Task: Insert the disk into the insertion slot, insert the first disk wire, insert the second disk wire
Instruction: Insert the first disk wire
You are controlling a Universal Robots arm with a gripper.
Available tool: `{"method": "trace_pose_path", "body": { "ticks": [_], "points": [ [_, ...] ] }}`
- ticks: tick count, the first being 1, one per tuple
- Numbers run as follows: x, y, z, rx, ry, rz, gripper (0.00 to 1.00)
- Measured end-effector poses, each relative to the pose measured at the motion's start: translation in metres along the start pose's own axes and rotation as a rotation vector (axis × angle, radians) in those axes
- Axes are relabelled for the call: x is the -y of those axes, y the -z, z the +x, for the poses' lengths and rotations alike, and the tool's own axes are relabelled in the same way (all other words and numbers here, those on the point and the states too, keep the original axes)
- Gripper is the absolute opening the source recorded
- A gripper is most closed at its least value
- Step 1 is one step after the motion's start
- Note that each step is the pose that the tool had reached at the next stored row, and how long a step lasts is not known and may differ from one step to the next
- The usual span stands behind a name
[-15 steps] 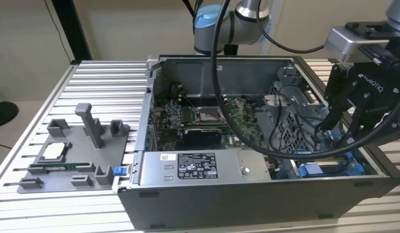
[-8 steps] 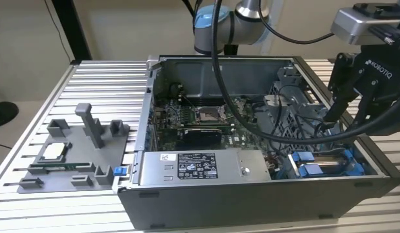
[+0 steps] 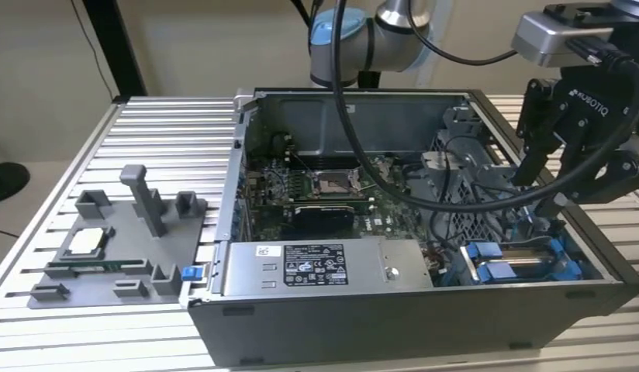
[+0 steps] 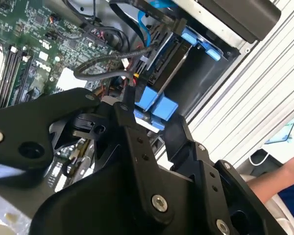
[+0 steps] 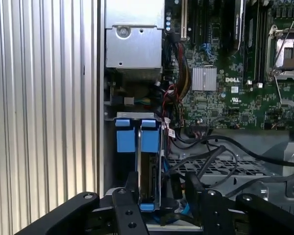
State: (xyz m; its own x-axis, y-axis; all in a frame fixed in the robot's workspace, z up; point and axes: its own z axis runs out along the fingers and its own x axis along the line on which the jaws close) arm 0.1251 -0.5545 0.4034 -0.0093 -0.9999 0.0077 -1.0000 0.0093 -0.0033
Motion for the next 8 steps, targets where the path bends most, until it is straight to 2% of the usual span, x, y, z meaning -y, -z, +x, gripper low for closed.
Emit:
{"method": "trace_pose_path", "body": {
  "ticks": [2,5,8],
  "points": [
    [-0.0002,-0.0013,-0.002,-0.0053,0.004,0.0151,1.0],
    [-0.0003,-0.0034,-0.0023,-0.0141,0.019,0.018,1.0],
    [-0.0009,-0.0042,-0.0027,-0.0195,0.046,0.0187,1.0]
  ]
}}
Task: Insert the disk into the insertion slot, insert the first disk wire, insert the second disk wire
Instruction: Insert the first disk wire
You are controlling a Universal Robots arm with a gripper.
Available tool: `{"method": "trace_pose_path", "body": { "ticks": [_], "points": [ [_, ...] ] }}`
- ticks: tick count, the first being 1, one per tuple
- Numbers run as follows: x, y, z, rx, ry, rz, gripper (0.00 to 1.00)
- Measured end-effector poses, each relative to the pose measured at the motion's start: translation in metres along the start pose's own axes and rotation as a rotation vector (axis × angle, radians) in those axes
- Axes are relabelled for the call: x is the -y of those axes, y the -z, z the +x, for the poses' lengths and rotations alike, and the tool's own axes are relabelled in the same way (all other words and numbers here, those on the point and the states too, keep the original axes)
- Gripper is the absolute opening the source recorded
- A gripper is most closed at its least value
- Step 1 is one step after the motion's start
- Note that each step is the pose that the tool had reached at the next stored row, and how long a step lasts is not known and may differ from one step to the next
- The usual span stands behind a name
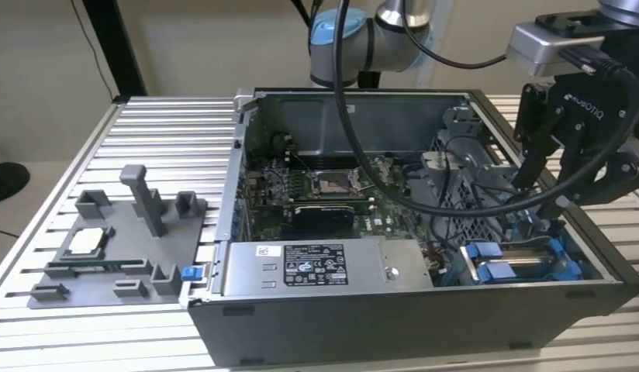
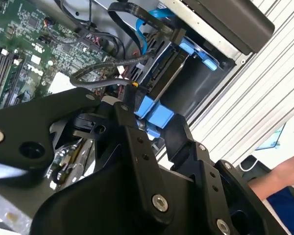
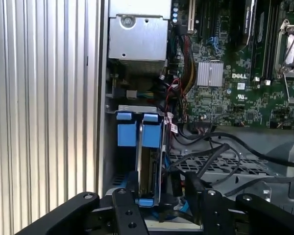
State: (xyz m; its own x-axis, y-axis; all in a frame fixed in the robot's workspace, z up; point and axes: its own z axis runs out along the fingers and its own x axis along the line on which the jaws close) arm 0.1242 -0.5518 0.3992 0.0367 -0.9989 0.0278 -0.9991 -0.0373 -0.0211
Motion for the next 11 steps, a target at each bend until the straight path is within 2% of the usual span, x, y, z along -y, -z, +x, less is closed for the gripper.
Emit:
{"method": "trace_pose_path", "body": {
  "ticks": [2,5,8,11],
  "points": [
    [-0.0003,-0.0011,-0.0005,-0.0033,0.018,0.0019,1.0],
    [-0.001,-0.0031,-0.0028,-0.0071,0.032,0.0132,1.0],
    [-0.0026,-0.0036,-0.0057,-0.0081,0.033,0.02,1.0],
    [-0.0031,-0.0044,-0.0076,-0.0083,0.033,0.0226,1.0]
  ]
}}
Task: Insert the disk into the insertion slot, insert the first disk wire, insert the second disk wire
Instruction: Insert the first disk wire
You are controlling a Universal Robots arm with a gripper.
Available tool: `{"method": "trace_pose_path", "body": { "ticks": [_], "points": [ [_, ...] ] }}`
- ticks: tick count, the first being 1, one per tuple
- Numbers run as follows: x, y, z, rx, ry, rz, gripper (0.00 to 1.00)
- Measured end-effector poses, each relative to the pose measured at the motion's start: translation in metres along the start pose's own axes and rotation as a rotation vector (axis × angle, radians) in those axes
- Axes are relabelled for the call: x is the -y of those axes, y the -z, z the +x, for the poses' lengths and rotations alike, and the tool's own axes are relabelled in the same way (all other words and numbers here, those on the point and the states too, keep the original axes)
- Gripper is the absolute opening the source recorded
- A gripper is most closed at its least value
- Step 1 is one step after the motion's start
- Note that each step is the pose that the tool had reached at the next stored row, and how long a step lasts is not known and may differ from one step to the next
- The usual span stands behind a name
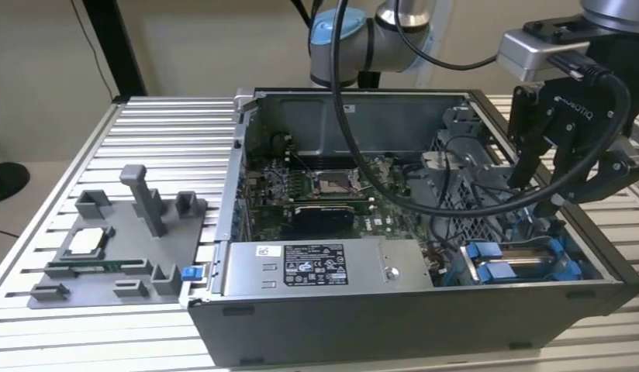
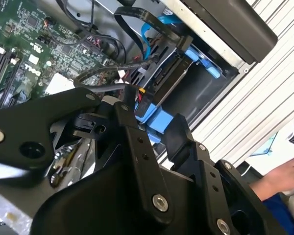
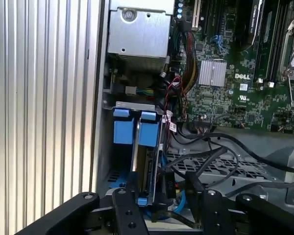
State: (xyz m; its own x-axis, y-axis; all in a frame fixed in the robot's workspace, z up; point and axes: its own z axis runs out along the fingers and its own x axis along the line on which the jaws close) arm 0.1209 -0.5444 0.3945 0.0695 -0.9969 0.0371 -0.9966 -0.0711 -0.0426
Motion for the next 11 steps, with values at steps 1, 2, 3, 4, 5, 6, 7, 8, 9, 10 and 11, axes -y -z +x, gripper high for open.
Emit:
{"method": "trace_pose_path", "body": {
  "ticks": [1,2,3,4,5,6,7,8,9,10,11],
  "points": [
    [0.0,-0.0005,0.0,0.0001,0.001,0.0001,1.0],
    [-0.0001,-0.0009,-0.0001,-0.0001,0.001,0.0003,1.0],
    [-0.0002,-0.0014,-0.0001,-0.0001,0.001,0.0004,1.0],
    [-0.0002,-0.0017,-0.0001,-0.0001,0.001,0.0005,1.0],
    [-0.0002,-0.0021,-0.0002,-0.0001,0.001,0.0006,1.0],
    [-0.0002,-0.0025,-0.0003,-0.0001,0.001,0.0007,1.0],
    [-0.0002,-0.0031,-0.0005,-0.0001,0.001,0.0009,1.0],
    [-0.0002,-0.0038,-0.0007,0.0,0.002,0.0011,1.0],
    [-0.0002,-0.0041,-0.0008,0.0002,0.002,0.0011,1.0],
    [-0.0002,-0.004,-0.0008,0.0,0.002,0.0011,1.0],
    [-0.0002,-0.0039,-0.0008,-0.0001,0.002,0.0011,1.0]
  ]
}}
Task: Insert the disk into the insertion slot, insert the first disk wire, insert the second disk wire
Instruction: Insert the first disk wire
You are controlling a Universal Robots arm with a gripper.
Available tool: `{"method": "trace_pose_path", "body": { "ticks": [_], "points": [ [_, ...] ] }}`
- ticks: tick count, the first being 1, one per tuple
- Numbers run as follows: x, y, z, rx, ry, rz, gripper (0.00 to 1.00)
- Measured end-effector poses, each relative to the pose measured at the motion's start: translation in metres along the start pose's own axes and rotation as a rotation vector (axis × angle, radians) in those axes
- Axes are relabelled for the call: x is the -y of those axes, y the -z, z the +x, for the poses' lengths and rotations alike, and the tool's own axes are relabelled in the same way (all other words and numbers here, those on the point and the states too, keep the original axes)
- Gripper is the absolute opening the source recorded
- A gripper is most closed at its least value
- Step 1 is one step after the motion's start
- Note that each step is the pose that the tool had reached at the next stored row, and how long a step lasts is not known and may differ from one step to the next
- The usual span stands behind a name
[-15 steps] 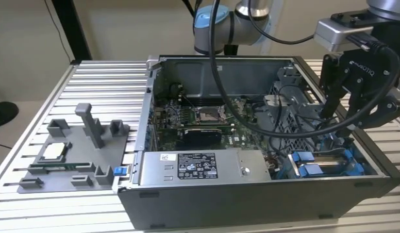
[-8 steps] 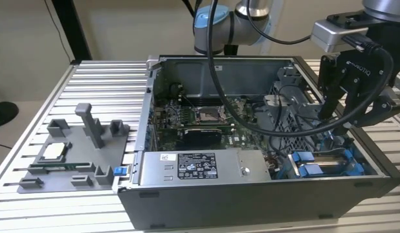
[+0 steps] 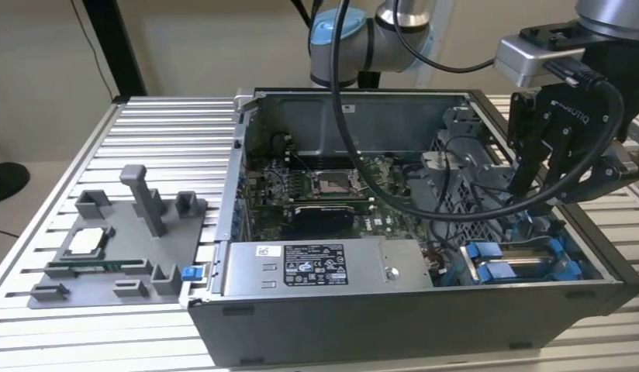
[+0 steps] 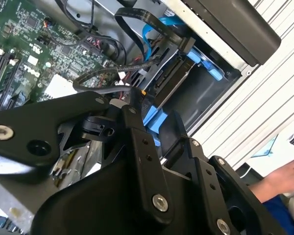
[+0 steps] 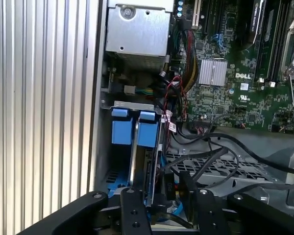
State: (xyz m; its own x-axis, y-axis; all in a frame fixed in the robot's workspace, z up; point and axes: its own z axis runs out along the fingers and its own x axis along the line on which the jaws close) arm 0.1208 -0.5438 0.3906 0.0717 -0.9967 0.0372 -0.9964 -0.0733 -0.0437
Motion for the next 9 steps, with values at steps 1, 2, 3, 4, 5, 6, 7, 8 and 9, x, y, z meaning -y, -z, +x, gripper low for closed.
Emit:
{"method": "trace_pose_path", "body": {
  "ticks": [1,2,3,4,5,6,7,8,9],
  "points": [
    [0.0,0.0008,0.0,-0.0002,0.0,-0.0001,1.0],
    [0.0001,0.0018,0.0,-0.0002,0.0,-0.0001,1.0],
    [0.0001,0.0028,0.0001,0.0,0.0,-0.0001,1.0],
    [0.0001,0.0035,0.0001,-0.0002,0.0,-0.0001,1.0],
    [0.0001,0.0034,0.0001,0.0001,0.0,0.0,1.0],
    [0.0001,0.0034,0.0001,0.0001,0.0,0.0,1.0],
    [0.0002,0.0034,0.0001,0.0,0.0,0.0003,1.0],
    [0.0002,0.0034,0.0001,0.0,0.0,0.0006,1.0],
    [0.0001,0.0034,0.0001,0.0,0.0,0.0007,1.0]
  ]
}}
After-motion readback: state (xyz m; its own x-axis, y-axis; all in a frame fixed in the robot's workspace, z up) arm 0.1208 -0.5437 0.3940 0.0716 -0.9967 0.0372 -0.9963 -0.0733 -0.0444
